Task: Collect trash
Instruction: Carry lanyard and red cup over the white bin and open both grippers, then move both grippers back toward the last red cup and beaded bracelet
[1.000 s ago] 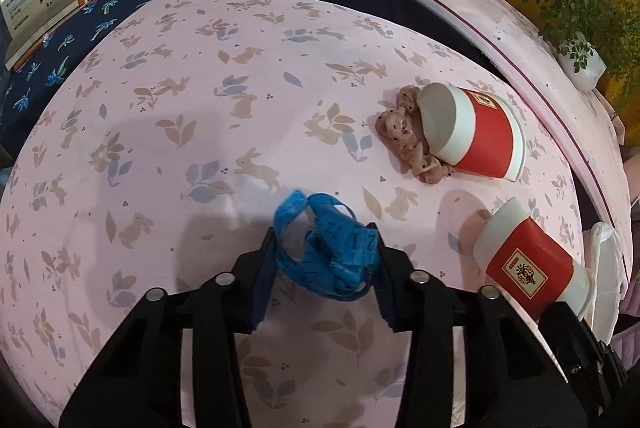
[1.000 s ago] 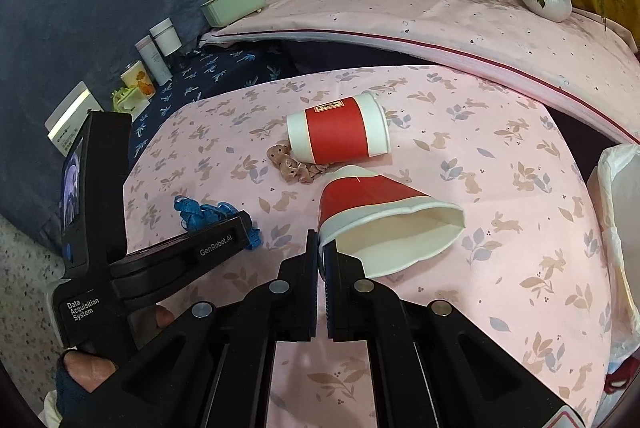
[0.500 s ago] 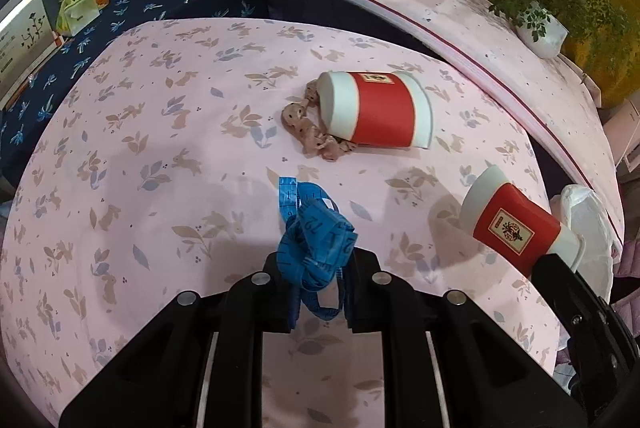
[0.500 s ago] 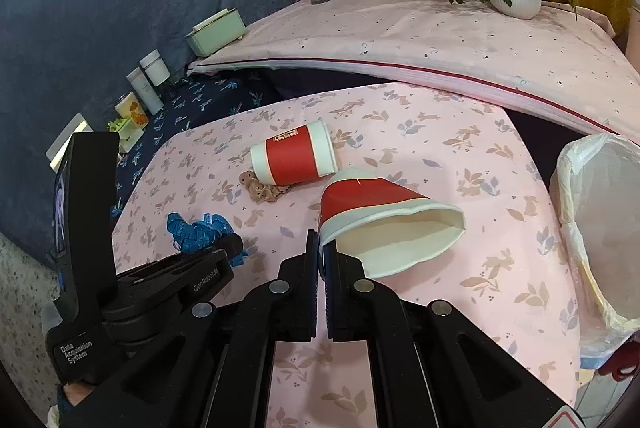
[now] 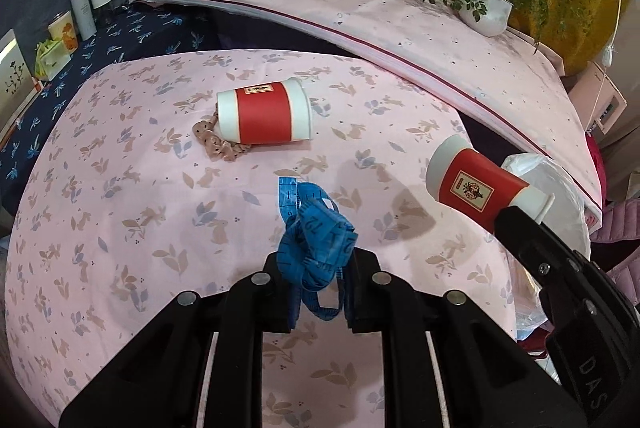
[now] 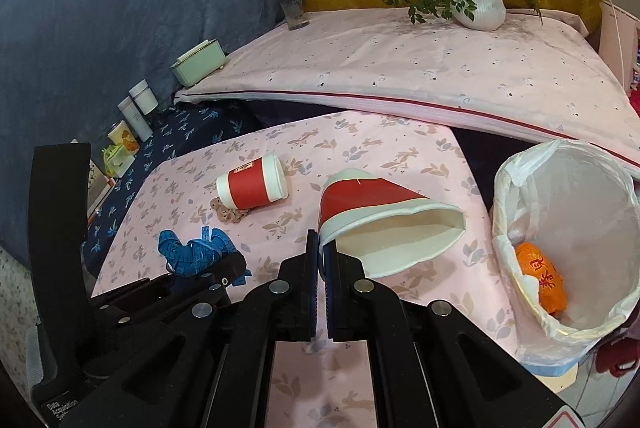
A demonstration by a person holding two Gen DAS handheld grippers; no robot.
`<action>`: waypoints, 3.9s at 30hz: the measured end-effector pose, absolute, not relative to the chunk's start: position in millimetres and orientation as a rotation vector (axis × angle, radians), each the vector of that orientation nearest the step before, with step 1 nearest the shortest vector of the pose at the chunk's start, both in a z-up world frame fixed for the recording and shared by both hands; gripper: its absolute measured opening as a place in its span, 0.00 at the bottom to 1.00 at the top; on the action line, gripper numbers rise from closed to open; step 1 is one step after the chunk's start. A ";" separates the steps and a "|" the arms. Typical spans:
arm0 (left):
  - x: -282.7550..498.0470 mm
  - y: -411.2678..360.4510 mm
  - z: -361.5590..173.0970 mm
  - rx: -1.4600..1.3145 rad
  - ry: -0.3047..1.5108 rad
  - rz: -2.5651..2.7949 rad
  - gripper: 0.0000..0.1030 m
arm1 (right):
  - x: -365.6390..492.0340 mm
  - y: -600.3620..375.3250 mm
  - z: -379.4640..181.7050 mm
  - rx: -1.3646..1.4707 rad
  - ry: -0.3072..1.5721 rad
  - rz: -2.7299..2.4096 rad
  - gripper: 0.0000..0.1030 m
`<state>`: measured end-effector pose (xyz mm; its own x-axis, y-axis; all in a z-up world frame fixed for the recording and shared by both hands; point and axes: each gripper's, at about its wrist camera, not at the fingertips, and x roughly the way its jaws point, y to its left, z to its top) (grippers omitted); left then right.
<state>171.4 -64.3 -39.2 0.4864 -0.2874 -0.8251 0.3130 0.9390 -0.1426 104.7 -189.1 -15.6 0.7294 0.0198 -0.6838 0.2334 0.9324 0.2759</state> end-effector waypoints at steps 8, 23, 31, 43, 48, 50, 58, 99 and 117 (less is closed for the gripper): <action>150.0 -99.0 -31.1 0.063 0.979 -0.432 0.15 | 87.6 -223.4 -9.7 0.343 0.733 -0.157 0.03; 108.6 -197.7 -23.0 0.156 0.930 -0.677 0.15 | 52.0 -313.2 -2.7 0.313 0.764 -0.300 0.03; 98.4 -244.1 -29.4 0.149 0.959 -0.805 0.15 | 34.9 -357.8 -13.4 0.344 0.789 -0.374 0.03; 94.9 -275.0 -37.2 0.180 0.966 -0.820 0.18 | 29.1 -379.8 -23.4 0.370 0.797 -0.407 0.03; 97.7 -273.4 -39.2 0.187 0.958 -0.771 0.38 | 31.4 -380.0 -24.9 0.362 0.802 -0.407 0.03; 98.7 -272.0 -39.0 0.186 0.952 -0.757 0.42 | 31.7 -380.5 -25.1 0.360 0.802 -0.410 0.04; 103.7 -260.7 -34.5 0.189 0.924 -0.713 0.54 | 35.7 -377.7 -22.7 0.348 0.802 -0.410 0.07; 171.3 -89.5 -35.1 0.039 0.924 -0.384 0.54 | 102.7 -240.0 -4.3 0.216 0.841 -0.181 0.27; 220.5 22.6 -52.0 -0.061 0.951 -0.207 0.54 | 163.1 -147.9 -17.3 0.156 0.878 -0.031 0.35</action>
<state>220.5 22.6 -52.0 0.5624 -0.2023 -0.8017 0.1492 0.9785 -0.1423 163.1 -147.9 -17.3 0.6391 0.0369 -0.7682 0.0913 0.9882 0.1233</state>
